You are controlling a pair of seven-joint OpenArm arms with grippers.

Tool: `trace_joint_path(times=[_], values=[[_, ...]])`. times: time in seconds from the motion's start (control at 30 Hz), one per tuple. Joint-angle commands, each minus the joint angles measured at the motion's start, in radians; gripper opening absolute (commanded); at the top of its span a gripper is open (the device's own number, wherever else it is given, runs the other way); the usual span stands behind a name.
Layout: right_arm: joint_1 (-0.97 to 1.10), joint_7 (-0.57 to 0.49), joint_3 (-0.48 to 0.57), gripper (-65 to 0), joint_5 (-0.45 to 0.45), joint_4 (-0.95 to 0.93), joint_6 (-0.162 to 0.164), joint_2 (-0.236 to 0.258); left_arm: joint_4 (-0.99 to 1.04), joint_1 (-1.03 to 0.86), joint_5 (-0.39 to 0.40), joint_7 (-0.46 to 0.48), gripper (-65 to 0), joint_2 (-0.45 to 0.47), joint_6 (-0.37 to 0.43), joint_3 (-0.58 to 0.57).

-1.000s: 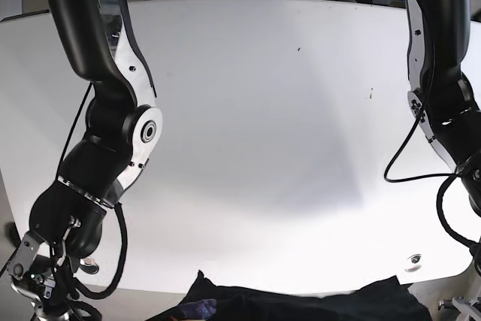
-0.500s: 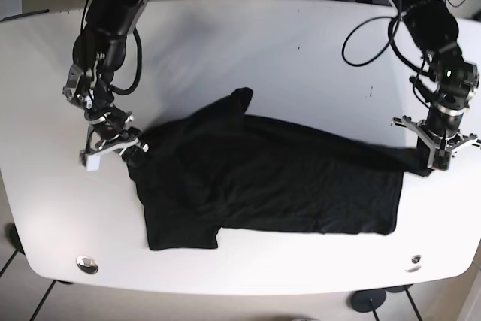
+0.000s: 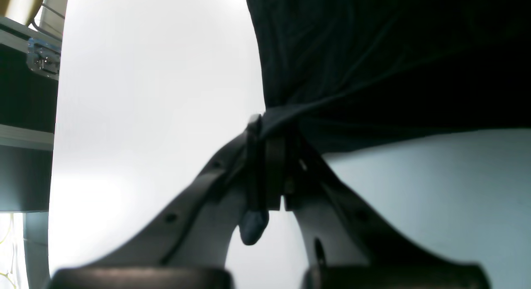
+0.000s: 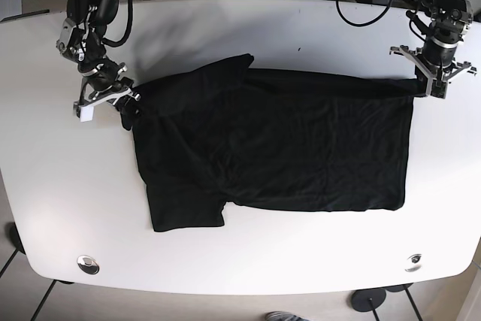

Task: Fold the T-shirt properly

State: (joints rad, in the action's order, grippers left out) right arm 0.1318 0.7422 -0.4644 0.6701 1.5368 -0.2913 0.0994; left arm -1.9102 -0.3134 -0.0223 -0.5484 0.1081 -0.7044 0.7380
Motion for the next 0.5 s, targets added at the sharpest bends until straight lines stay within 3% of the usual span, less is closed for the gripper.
trace_joint_path(times=[0.03, 0.33, 0.4, 0.5], values=[[0.039, -0.014, -0.004, -63.1, 0.013, 0.081, -0.007, 0.013, -0.019, -0.023, 0.011, 0.021, -65.0, -0.003, 0.006, 0.005], [0.176, -0.014, -0.009, -61.5, 0.015, 0.189, -0.007, 0.007, -0.024, -0.140, 0.011, 0.021, -65.0, -0.009, 0.006, 0.015], [0.190, -0.014, -0.010, -55.3, 0.015, 0.189, -0.007, 0.007, -0.021, -0.148, 0.011, 0.020, -65.0, -0.009, 0.006, 0.041], [0.200, -0.014, -0.010, -37.1, 0.015, 0.196, -0.007, 0.007, -0.021, -0.146, 0.011, 0.020, -64.6, -0.008, 0.006, 0.044]])
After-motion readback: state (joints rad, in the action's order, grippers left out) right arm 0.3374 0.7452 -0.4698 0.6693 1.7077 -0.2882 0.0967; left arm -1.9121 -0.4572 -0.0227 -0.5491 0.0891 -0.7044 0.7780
